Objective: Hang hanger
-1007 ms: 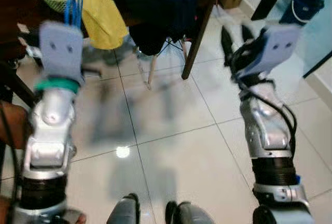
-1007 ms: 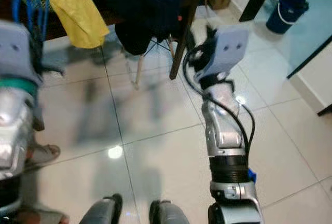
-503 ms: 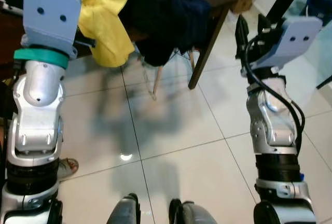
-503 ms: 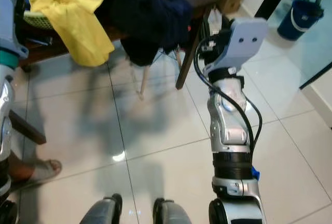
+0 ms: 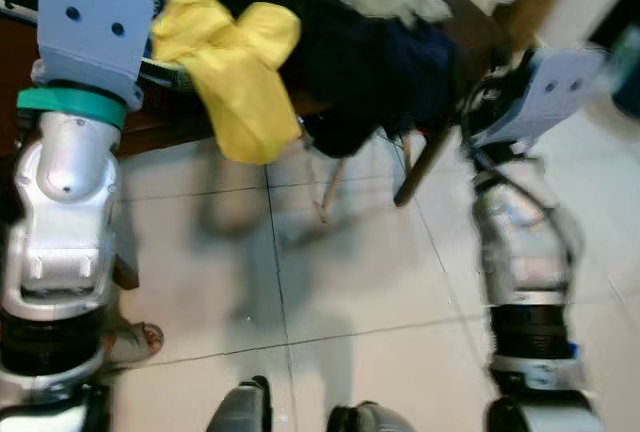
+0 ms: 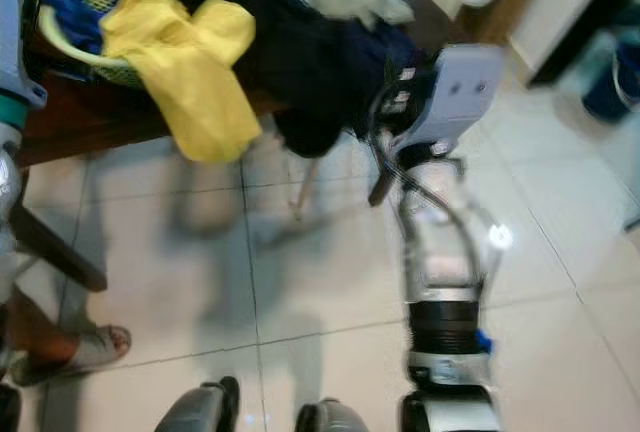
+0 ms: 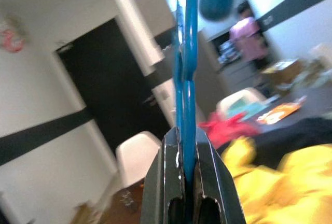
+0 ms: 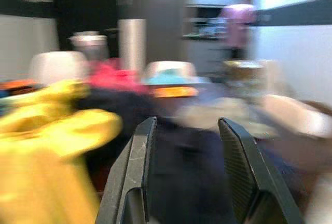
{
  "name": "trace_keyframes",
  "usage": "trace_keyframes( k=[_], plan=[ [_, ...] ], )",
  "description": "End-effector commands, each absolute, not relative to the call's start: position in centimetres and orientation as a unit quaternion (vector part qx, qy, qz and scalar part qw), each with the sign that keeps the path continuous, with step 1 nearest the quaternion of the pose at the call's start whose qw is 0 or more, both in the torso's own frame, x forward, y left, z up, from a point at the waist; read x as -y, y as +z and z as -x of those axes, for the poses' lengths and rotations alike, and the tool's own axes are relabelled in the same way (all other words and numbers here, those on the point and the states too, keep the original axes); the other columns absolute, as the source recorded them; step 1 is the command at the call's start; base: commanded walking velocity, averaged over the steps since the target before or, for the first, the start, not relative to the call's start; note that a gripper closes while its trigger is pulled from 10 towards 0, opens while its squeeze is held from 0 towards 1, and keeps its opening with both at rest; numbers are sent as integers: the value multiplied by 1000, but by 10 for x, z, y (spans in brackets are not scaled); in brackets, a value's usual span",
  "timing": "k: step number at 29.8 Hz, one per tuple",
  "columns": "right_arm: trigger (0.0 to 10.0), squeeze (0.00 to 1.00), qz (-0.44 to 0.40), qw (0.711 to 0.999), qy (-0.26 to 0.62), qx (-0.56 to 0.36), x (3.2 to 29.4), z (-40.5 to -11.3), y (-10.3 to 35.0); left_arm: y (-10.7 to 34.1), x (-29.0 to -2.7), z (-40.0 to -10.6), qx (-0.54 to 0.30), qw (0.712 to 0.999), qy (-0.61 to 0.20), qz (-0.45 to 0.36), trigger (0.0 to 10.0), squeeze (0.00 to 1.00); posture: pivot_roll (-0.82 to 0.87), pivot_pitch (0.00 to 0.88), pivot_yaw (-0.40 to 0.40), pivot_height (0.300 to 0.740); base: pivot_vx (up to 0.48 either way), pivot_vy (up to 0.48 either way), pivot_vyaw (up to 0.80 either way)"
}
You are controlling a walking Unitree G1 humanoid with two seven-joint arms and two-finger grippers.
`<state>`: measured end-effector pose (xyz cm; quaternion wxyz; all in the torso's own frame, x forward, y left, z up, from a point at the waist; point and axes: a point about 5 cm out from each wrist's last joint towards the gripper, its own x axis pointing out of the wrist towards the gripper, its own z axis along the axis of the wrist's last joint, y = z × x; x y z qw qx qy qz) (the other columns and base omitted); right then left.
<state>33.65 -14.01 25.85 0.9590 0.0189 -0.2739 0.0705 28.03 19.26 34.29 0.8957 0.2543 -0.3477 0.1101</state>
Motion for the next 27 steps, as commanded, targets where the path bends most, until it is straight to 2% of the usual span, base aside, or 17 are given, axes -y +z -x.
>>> trace_keyframes(
  k=[1, 19, 27],
  plan=[
    [10000, 0, -19, 962, 58, 267, 149, -336, 255, 342, -190, -279, 349, 894, 106, -259, 10000, 0, 85, 145, -10, 740, 386, 0, 0],
    [10000, 0, -34, 962, 55, 264, 152, -337, 254, 346, -192, -276, 349, 894, 106, -259, 10000, 0, 95, 145, -12, 740, 386, 0, 0],
    [10000, 0, -33, 961, 88, 260, 146, -336, 253, 346, -191, -276, 346, 894, 105, -266, 10000, 0, 97, 137, -13, 740, 384, 0, 0]
  ],
)
